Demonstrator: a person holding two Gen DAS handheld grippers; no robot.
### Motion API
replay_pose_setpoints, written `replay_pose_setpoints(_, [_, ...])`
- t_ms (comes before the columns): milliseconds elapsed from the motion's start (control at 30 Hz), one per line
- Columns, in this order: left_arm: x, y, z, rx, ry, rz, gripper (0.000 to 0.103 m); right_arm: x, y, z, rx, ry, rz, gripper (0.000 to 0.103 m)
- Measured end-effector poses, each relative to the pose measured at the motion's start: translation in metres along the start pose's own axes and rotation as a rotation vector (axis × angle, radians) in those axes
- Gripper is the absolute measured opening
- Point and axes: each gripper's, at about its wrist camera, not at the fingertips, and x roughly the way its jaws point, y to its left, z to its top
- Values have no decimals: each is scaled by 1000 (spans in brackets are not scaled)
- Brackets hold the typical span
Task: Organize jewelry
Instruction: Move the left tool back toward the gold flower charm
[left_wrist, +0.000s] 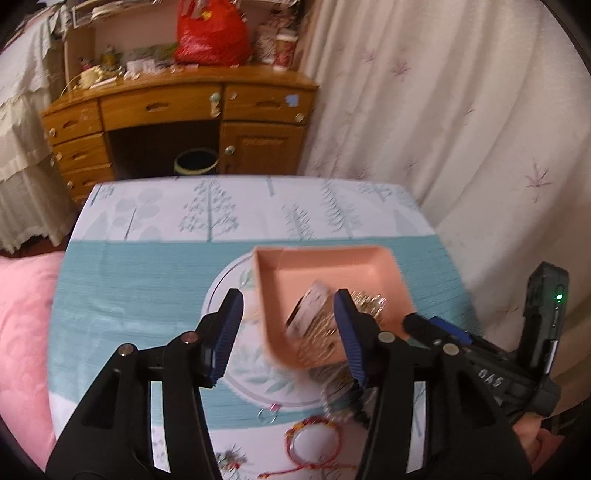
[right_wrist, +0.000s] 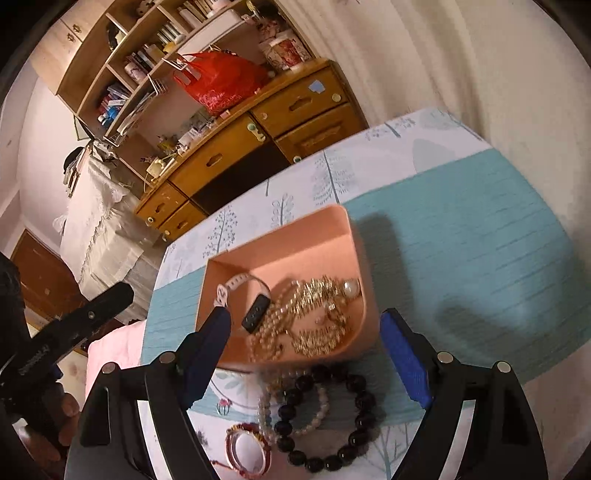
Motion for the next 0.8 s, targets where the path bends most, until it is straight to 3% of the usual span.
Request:
replay_pose_setpoints(433, [-6,43,-81,-61,172,137,48,-8,34,-71,-236,6,-90,84])
replay_pose_setpoints(800, [-6,58,-132,-125,295,136,48,2,94,-152,-535,90,-58,84])
